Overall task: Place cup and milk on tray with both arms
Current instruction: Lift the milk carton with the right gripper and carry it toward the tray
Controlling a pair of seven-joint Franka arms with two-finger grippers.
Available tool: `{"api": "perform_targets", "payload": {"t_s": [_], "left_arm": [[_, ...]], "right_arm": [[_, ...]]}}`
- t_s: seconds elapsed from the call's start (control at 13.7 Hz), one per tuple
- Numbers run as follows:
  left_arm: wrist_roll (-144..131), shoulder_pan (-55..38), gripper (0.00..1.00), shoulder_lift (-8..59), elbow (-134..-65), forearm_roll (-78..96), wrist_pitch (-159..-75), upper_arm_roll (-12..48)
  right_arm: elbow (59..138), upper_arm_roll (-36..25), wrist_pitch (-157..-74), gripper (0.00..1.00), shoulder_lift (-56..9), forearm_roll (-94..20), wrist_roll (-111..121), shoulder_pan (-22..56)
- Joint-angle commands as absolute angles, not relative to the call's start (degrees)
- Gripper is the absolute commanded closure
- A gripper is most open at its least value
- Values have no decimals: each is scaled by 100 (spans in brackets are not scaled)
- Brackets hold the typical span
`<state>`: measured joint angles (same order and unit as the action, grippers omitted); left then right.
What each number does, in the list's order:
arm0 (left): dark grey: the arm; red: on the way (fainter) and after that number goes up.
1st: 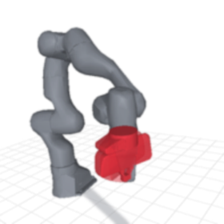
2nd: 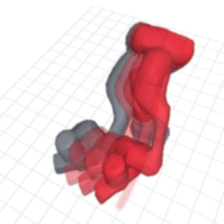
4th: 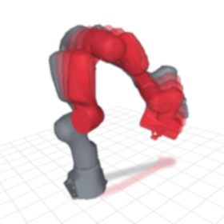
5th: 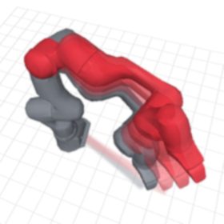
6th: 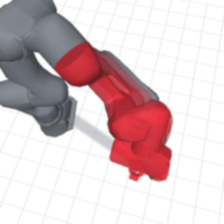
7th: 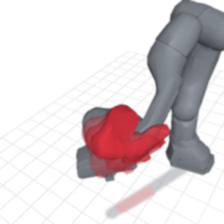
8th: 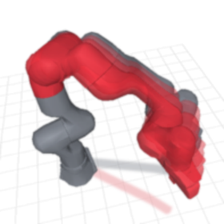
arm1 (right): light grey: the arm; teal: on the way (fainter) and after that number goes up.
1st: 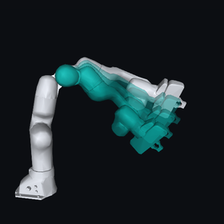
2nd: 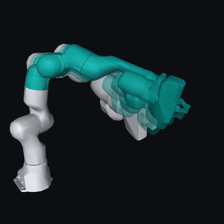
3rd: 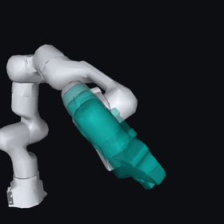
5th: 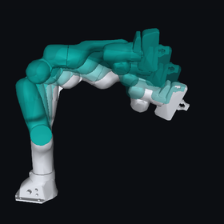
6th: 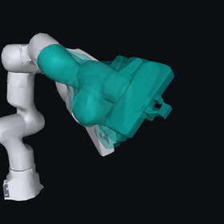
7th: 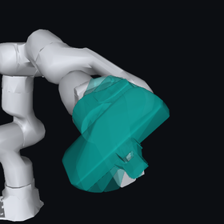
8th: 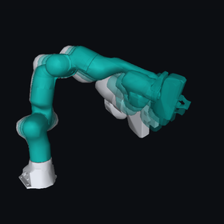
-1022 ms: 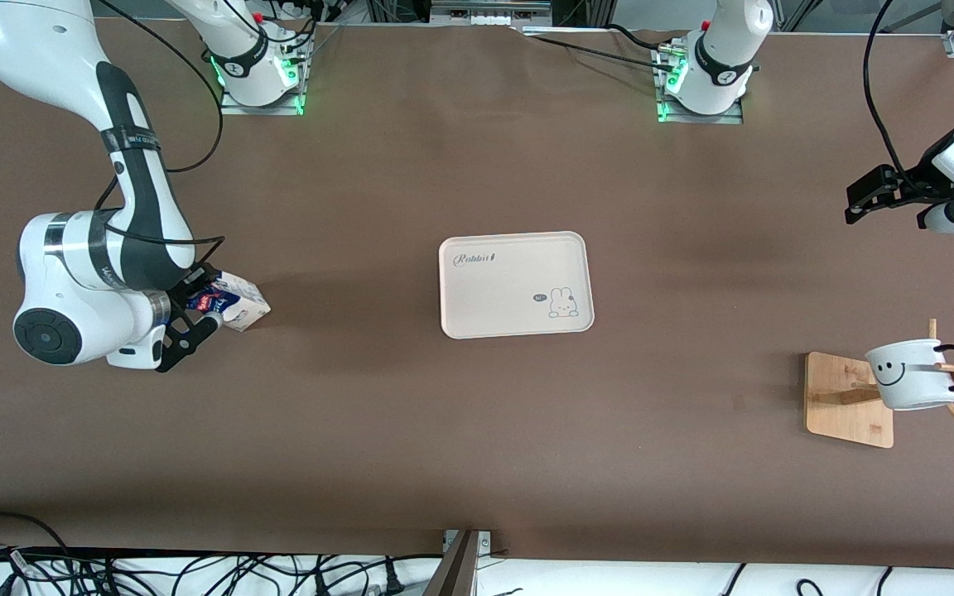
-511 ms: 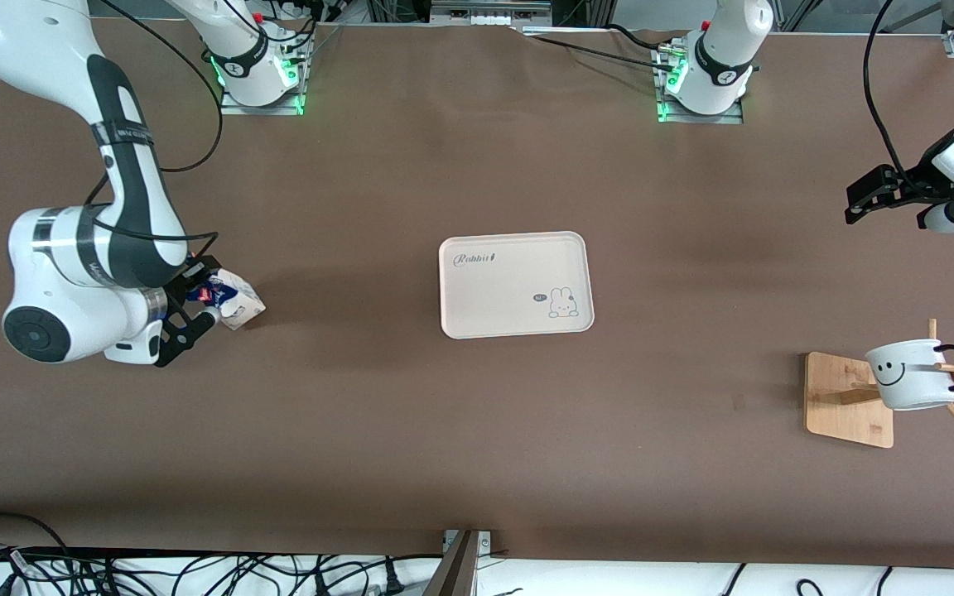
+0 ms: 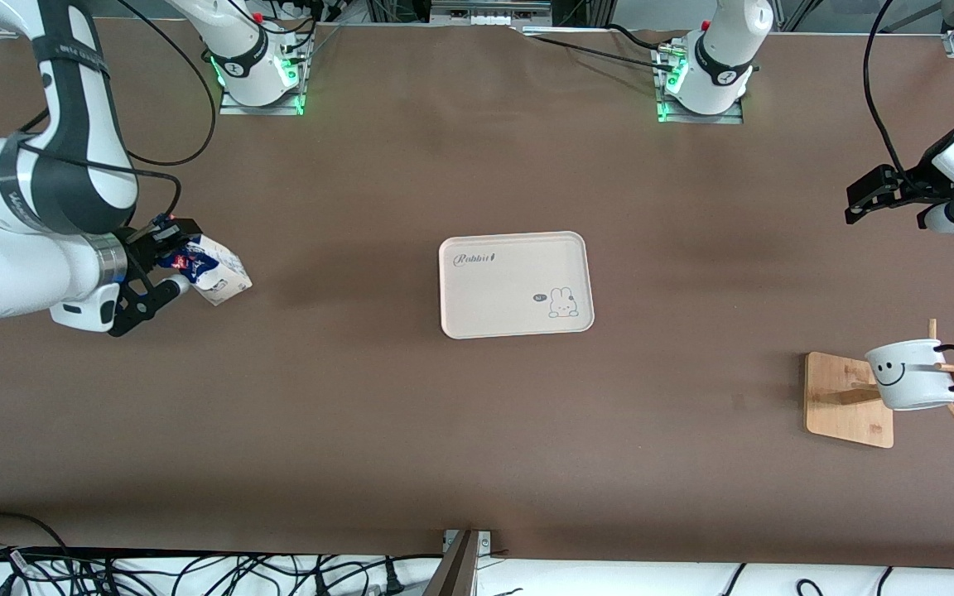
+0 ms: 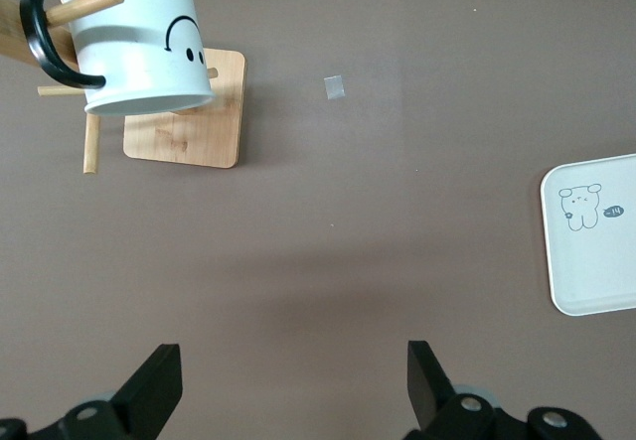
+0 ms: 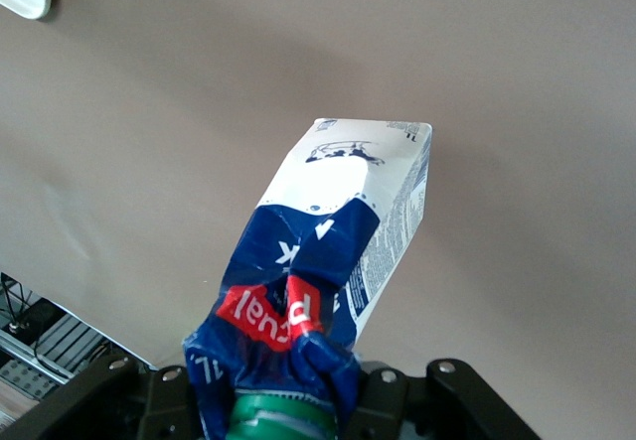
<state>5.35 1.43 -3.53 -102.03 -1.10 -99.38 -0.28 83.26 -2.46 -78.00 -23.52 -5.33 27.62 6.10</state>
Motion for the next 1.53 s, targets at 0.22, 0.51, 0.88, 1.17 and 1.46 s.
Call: {"api": "perform_targets", "payload": {"t_s": [0.22, 0.51, 0.88, 1.17, 1.46], "left_arm": [[615, 141, 0, -316, -10090, 53, -9826, -62], [615, 141, 0, -316, -10090, 53, -9826, -62], [615, 149, 0, -325, -10090, 53, -9826, -62], [615, 149, 0, -325, -10090, 53, -9826, -62], [615, 149, 0, -325, -10090, 53, -9826, -62]], "right_arm": [[8402, 271, -7514, 100, -1741, -896, 805, 659], [8385, 974, -7594, 100, -1565, -896, -596, 659], [8420, 1686, -8119, 100, -1582, -1187, -1860, 677], [8429, 1723, -8612, 100, -1670, -1072, -2924, 1361], [8437, 1714, -8999, 100, -1836, -888, -3471, 1792]]}}
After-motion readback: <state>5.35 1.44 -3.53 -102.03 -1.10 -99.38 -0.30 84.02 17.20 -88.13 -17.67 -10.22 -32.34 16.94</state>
